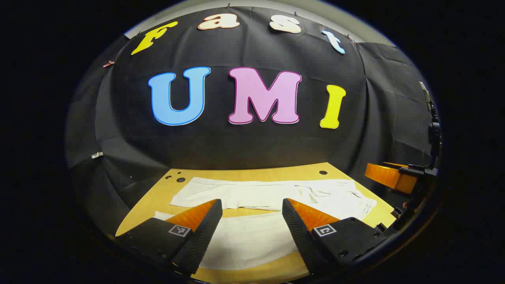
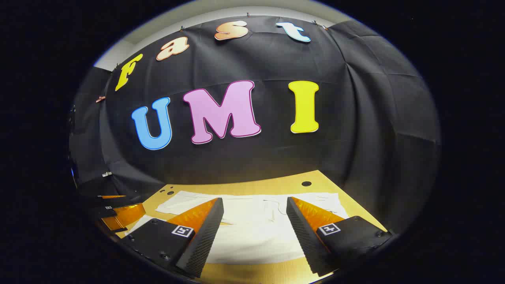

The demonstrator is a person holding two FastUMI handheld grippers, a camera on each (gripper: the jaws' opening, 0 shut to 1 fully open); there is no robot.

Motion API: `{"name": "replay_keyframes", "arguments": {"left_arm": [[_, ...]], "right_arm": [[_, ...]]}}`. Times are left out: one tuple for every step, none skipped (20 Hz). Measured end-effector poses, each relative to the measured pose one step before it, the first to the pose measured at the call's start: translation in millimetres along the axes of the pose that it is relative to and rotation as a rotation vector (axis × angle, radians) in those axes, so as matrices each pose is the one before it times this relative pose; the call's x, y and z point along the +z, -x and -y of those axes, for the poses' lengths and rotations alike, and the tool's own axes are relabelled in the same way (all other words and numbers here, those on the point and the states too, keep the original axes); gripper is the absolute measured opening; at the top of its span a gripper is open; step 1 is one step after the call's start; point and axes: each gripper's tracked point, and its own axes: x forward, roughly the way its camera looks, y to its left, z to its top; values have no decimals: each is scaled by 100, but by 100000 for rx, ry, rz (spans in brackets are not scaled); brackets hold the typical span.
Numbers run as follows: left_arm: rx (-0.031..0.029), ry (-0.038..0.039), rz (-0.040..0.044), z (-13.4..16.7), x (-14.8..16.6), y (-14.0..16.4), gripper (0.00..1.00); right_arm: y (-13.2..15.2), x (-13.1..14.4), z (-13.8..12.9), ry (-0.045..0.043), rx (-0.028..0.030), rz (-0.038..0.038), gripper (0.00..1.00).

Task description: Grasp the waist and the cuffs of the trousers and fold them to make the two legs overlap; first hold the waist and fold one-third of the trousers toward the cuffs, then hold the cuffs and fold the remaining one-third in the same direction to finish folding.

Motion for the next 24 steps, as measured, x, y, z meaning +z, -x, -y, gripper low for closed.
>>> {"name": "replay_keyframes", "arguments": {"left_arm": [[-1243, 341, -869, 520, -147, -235, 97], [-1447, 296, -493, 613, -187, -230, 97], [-684, -332, -77, 442, -71, -238, 97], [1202, -1375, 285, 123, 244, -290, 97], [1610, -1223, 556, -123, 14, -279, 97], [1943, -735, 744, -154, 210, -261, 97], [1424, 52, 399, -105, -58, -314, 97], [1339, 440, -450, -98, -68, -221, 97], [1287, 1176, -379, -145, -81, -281, 97], [718, 1440, 48, -90, -93, -42, 97], [1127, 363, 768, -238, 143, -172, 97], [1620, 58, 725, -417, -173, -293, 97], [1600, 227, -503, -418, -162, -300, 97], [1346, 735, -1208, -249, -585, -235, 97], [287, 1346, -259, -77, -89, -74, 97], [28, 1289, 112, -90, -83, -134, 97], [596, 656, -433, -142, -71, -138, 97], [759, 212, -576, -194, -296, -129, 97], [401, 166, -188, -68, -41, -113, 97], [340, 213, 49, -118, 43, -110, 97], [444, -19, -598, -134, -261, -158, 97], [360, 43, -489, -89, -54, -117, 97], [296, 134, -165, -100, -118, -129, 97], [331, 86, -319, -66, -16, -122, 97]], "right_arm": [[-527, -15, 556, 281, -218, -210, 99], [-408, -108, 278, -142, 420, -574, 99], [-674, -365, 350, -51, 1024, -1249, 98], [-533, -254, 329, 438, 544, -1164, 99], [-408, -371, 253, 317, 1051, -1177, 99], [-416, -106, 149, -306, 1455, -952, 99], [-299, -60, -36, -288, 1619, -165, 99], [-335, 80, 262, 658, 266, -107, 99], [-648, -241, 461, 935, -249, -79, 98], [-214, -131, -13, 122, 558, -478, 98], [-305, -66, -192, 550, 1134, 182, 99], [-254, -54, -100, 1295, 1010, 317, 98], [-246, -188, -33, 1681, 1031, -29, 98], [-154, -57, 51, 1730, 652, 263, 98], [-167, -40, -12, 1544, 697, 595, 98], [-179, -61, 33, 1209, 443, 272, 98], [-154, -190, 194, 1320, -61, -154, 99], [-177, -222, 208, 1525, -6, -286, 99], [-130, -234, 330, 1707, -189, -306, 98], [-222, -222, 769, 3259, -751, -278, 99], [-107, -241, 581, 2079, -533, -398, 99], [-96, -352, 746, 1918, -612, -721, 99], [-113, -384, 739, 1785, -683, -948, 100], [-41, -316, 872, 1634, -726, -898, 99]]}}
